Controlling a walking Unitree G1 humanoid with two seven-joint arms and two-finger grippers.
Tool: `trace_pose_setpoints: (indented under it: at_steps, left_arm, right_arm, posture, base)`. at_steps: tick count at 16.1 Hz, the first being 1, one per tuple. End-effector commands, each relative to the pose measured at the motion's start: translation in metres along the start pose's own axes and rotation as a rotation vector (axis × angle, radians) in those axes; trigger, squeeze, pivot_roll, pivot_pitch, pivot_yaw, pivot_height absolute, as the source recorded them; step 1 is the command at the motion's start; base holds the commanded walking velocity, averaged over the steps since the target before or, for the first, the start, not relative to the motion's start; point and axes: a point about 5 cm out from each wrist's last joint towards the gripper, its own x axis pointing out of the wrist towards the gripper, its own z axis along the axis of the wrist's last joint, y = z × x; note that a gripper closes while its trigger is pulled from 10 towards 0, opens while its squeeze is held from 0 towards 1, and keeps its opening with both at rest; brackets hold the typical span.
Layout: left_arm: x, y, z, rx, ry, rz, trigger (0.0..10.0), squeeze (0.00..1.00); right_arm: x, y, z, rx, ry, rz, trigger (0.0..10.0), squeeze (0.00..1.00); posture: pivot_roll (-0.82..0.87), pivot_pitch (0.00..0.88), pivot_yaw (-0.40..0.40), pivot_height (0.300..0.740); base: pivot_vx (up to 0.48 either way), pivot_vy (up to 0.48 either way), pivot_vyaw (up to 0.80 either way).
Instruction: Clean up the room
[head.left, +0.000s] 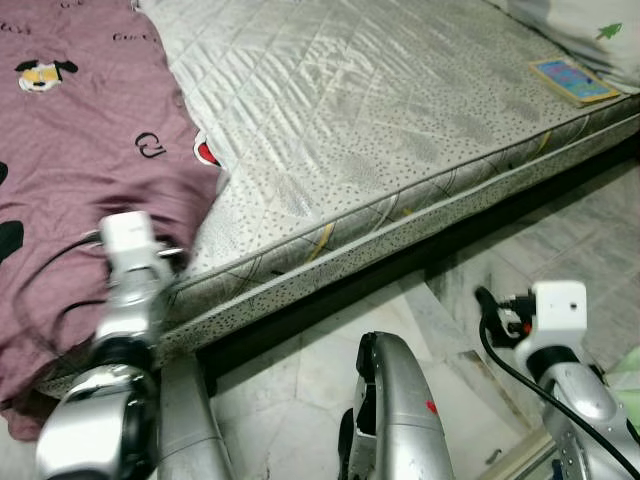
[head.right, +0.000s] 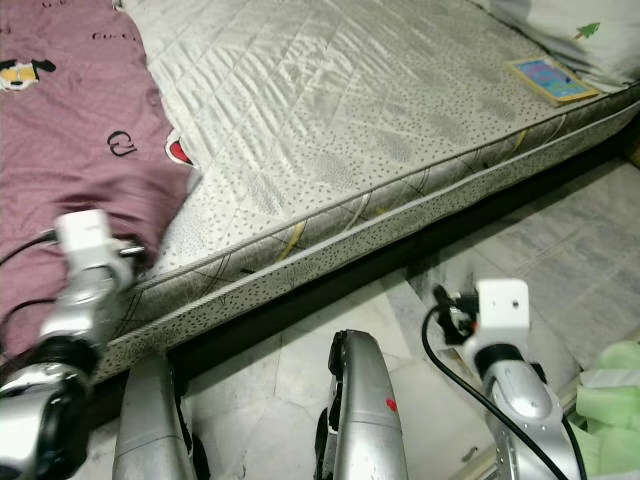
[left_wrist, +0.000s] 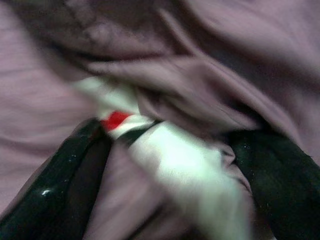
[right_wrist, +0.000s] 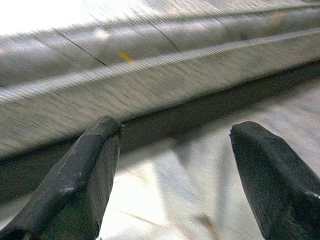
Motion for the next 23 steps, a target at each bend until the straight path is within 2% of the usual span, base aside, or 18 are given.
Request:
trace_pose_setpoints:
  at_steps: [1, 2, 3, 5, 8, 10, 12, 15, 17, 19, 20, 22, 23]
  left_arm:
    - [-0.001, -0.023, -0.002, 0.045, 0.007, -0.105, 10.0, 0.00]
    - [-0.006, -0.049, -0.006, 0.101, -0.008, -0.203, 10.0, 0.00]
    - [-0.011, -0.068, -0.012, 0.146, -0.006, -0.285, 10.0, 0.00]
    - [-0.017, -0.084, -0.018, 0.204, -0.011, -0.364, 10.0, 0.00]
    - [-0.032, -0.116, -0.026, 0.314, -0.066, -0.553, 10.0, 0.00]
    - [-0.037, -0.124, -0.026, 0.337, -0.091, -0.613, 10.0, 0.00]
    - [-0.045, -0.133, -0.031, 0.420, -0.098, -0.728, 10.0, 0.00]
    - [-0.051, -0.138, -0.039, 0.481, -0.071, -0.818, 10.0, 0.00]
    - [-0.050, -0.137, -0.035, 0.473, -0.086, -0.809, 10.0, 0.00]
    - [-0.048, -0.135, -0.023, 0.427, -0.137, -0.774, 10.0, 0.00]
    - [-0.048, -0.133, -0.009, 0.391, -0.189, -0.774, 10.0, 0.00]
    - [-0.051, -0.132, 0.002, 0.366, -0.230, -0.790, 10.0, 0.00]
    - [-0.057, -0.130, 0.009, 0.328, -0.251, -0.811, 10.0, 0.00]
  right_arm:
    - [-0.001, 0.014, 0.006, 0.059, -0.004, 0.100, 10.0, 0.00]
    - [-0.003, 0.037, 0.011, 0.140, 0.005, 0.267, 10.0, 0.00]
    - [-0.005, 0.052, 0.014, 0.156, 0.005, 0.379, 10.0, 0.00]
    - [-0.005, 0.060, 0.015, 0.166, 0.011, 0.429, 10.0, 0.00]
    - [0.001, 0.066, 0.018, 0.154, 0.000, 0.462, 10.0, 0.00]
    - [0.007, 0.068, 0.020, 0.163, -0.007, 0.451, 10.0, 0.00]
    - [0.016, 0.070, 0.021, 0.146, -0.017, 0.441, 10.0, 0.00]
    - [0.021, 0.077, 0.023, 0.155, -0.030, 0.475, 10.0, 0.00]
    - [0.028, 0.081, 0.024, 0.149, -0.040, 0.487, 10.0, 0.00]
    - [0.034, 0.084, 0.024, 0.148, -0.052, 0.479, 10.0, 0.00]
    - [0.040, 0.088, 0.024, 0.149, -0.062, 0.480, 10.0, 0.00]
    - [0.047, 0.094, 0.025, 0.142, -0.072, 0.483, 10.0, 0.00]
    - [0.053, 0.100, 0.026, 0.139, -0.083, 0.483, 10.0, 0.00]
  posture:
    - [-0.17, 0.184, -0.068, 0.528]
    - [-0.17, 0.176, -0.066, 0.528]
    - [-0.17, 0.168, -0.064, 0.528]
    - [-0.16, 0.158, -0.063, 0.528]
    - [-0.14, 0.134, -0.056, 0.528]
    - [-0.13, 0.122, -0.051, 0.528]
    - [-0.12, 0.101, -0.045, 0.528]
    - [-0.10, 0.079, -0.036, 0.528]
    - [-0.09, 0.059, -0.028, 0.528]
    - [-0.07, 0.046, -0.023, 0.528]
    - [-0.05, 0.033, -0.023, 0.528]
    - [-0.03, 0.017, -0.023, 0.528]
    - [-0.01, 0.003, -0.023, 0.528]
  base:
    - [0.000, 0.000, 0.00]
    - [0.000, 0.000, 0.00]
    - [0.000, 0.000, 0.00]
    - [0.000, 0.000, 0.00]
    - [0.000, 0.000, 0.44]
    - [0.000, 0.000, 0.38]
    - [0.000, 0.000, 0.00]
    - [0.000, 0.000, 0.00]
    - [0.000, 0.000, 0.00]
    - [0.000, 0.000, 0.00]
    - [0.000, 0.000, 0.00]
    - [0.000, 0.000, 0.00]
    - [0.000, 0.000, 0.00]
